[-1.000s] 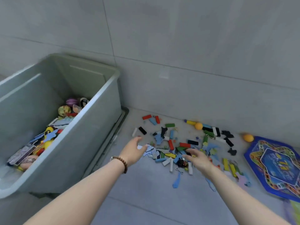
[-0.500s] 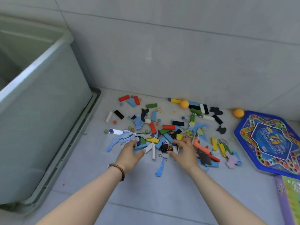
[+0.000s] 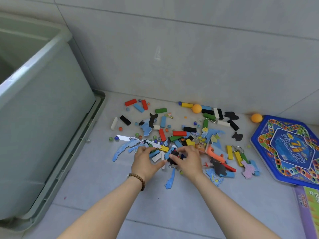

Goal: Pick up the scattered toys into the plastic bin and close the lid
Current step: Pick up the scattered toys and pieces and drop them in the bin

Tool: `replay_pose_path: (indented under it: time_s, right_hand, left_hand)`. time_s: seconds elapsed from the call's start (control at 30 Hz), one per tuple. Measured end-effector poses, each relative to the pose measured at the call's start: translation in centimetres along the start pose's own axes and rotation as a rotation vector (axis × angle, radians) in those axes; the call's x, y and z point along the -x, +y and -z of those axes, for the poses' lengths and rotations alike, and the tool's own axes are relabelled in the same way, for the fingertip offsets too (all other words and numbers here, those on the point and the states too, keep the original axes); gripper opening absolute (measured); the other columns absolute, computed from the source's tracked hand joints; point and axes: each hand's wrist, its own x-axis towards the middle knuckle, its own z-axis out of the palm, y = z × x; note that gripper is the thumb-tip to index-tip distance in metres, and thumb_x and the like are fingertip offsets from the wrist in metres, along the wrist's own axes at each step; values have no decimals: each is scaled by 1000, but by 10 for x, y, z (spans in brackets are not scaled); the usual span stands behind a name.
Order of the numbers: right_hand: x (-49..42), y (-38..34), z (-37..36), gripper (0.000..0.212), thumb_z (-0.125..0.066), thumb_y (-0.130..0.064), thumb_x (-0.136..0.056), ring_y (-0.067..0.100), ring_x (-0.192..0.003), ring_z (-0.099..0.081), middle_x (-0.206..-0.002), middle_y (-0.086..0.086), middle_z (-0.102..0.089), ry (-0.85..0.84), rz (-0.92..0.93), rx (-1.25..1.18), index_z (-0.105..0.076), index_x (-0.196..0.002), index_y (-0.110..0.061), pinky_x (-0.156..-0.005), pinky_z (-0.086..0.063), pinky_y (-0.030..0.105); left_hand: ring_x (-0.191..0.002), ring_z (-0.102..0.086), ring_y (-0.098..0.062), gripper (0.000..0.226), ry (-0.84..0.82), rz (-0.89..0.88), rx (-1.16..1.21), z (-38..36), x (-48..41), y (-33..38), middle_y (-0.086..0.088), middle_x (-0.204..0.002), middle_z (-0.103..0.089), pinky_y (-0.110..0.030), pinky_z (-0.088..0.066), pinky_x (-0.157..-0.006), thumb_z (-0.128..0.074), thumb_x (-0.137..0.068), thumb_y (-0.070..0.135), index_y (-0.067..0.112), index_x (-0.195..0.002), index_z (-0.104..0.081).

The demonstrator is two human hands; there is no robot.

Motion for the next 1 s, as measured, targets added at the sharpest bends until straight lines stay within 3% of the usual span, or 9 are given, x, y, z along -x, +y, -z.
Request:
replay_pose_path:
  time_s: [0.13,0.33,0.47,0.6,0.7,0.83,0.9,1.0]
  right_hand:
    - [2,-2,18,28,-76,-25,-77,14,-90,-53,-93,-3,-58,41,-169,-480,-58,-97,-16,-70,-41,14]
    - [11,15,31,30,-76,-23,-77,15,-88,-55,-95,3,-60,35,-246,-533,-58,-99,-13,-72,-46,17]
    - [17,17,38,30,-72,-17,-81,9,-79,-58,-91,1,-63,-55,-292,-618,-54,-103,-9,-63,-47,9]
    - [21,20,45,24,-65,-10,-85,22,-81,-64,-91,9,-67,-197,-382,-758,-55,-107,-9,-74,-52,31]
    - [40,31,48,14,-69,-14,-83,13,-64,-50,-74,2,-53,-332,-286,-623,-55,-88,-13,-62,-45,22]
    - [86,60,43,38,-85,-28,-64,5,-58,-34,-68,-6,-41,-475,-105,-276,-52,-81,-20,-56,-31,15]
    - [110,77,36,39,-84,-34,-61,5,-60,-37,-71,-10,-46,-487,-44,-107,-53,-84,-29,-58,-34,14]
    - [136,91,25,24,-74,-37,-72,4,-73,-51,-83,-11,-58,-325,42,88,-52,-83,-37,-66,-39,14]
  left_hand:
    - [-122,-41,-17,68,12,12,-118,-3,-4,5,4,-131,-38,-32,-47,-95,-72,-71,53,28,-129,-47]
    - [-112,-49,-17,52,-38,-48,-142,-15,-4,5,3,-122,-52,-30,-47,-89,-75,-74,36,23,-118,-49]
    - [-112,-51,-19,55,-69,-61,-184,-14,-6,5,0,-122,-51,-29,-46,-90,-74,-74,38,23,-121,-49]
    - [-109,-50,-18,52,-80,-84,-285,-12,-5,5,0,-120,-50,-28,-45,-84,-73,-74,38,23,-117,-48]
    - [-107,-50,-17,51,-83,-96,-324,-10,0,2,2,-117,-51,-29,-45,-80,-74,-72,40,25,-113,-47]
    - [-107,-49,-17,53,-123,-91,-310,-12,11,-3,3,-117,-51,-30,-46,-81,-75,-70,42,25,-112,-47]
    - [-107,-49,-18,53,-145,-93,-283,-15,19,-8,3,-115,-51,-32,-47,-81,-76,-70,42,27,-112,-47]
    - [-106,-48,-17,50,-140,-107,-266,-20,32,-15,4,-113,-50,-31,-48,-78,-74,-71,42,29,-111,-46]
